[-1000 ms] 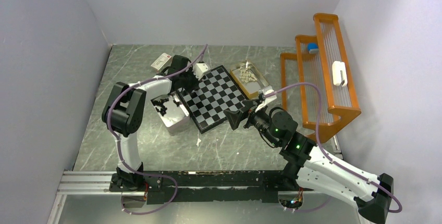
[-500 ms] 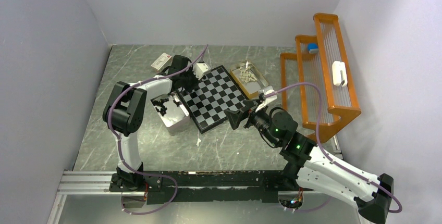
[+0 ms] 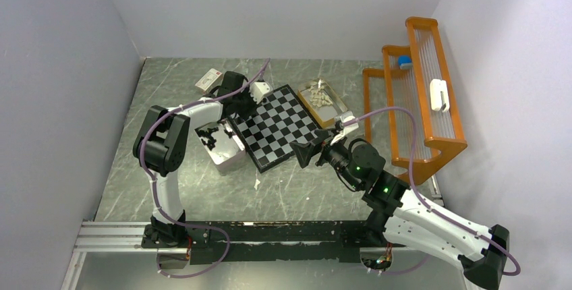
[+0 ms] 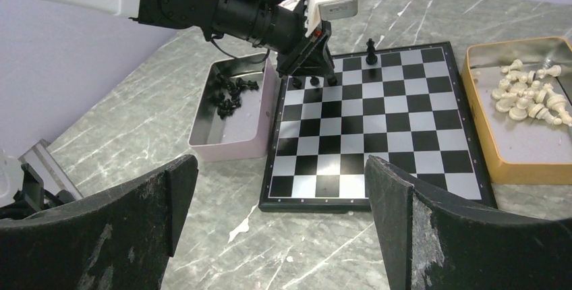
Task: Set up the chess pieces on the board
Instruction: Place the chess piece on the chessboard.
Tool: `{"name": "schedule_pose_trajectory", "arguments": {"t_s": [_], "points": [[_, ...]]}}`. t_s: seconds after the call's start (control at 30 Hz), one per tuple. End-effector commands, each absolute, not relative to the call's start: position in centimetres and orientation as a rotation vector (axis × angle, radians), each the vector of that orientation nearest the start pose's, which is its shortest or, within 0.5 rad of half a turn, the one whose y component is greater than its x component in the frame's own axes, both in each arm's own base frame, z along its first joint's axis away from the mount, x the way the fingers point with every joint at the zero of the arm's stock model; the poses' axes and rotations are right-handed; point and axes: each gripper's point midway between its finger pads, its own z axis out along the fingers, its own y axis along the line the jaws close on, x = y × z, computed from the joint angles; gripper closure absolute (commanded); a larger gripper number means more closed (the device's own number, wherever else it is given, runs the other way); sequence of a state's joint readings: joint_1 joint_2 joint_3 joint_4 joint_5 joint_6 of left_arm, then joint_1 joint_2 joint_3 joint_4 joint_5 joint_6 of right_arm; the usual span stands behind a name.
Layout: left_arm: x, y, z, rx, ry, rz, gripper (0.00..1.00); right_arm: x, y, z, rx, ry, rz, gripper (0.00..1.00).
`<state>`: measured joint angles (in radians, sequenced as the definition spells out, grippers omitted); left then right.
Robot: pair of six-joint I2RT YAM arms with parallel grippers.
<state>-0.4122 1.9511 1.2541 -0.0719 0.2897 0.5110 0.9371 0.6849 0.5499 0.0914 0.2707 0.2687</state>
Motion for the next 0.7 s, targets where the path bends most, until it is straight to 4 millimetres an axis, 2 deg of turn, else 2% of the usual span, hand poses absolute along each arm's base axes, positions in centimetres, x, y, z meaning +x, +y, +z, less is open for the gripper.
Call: {"name": "schedule_pose_trajectory", "arguments": {"t_s": [0.0, 0.37, 0.67], "points": [[45.2, -23.2, 5.1, 1.180, 1.980, -0.271, 0.82, 21.6, 22.7, 27.4, -0.312, 1.586, 0.712, 0.00], [45.3, -23.4, 5.1, 1.195, 1.975, -0.278, 0.79, 21.7, 22.8, 27.4, -0.321, 1.585, 0.706, 0.00], [45.5, -23.5, 6.3, 1.197, 1.955, -0.270, 0.75, 21.8, 23.0, 27.4, -0.322, 1.585, 0.711, 0.00]]}}
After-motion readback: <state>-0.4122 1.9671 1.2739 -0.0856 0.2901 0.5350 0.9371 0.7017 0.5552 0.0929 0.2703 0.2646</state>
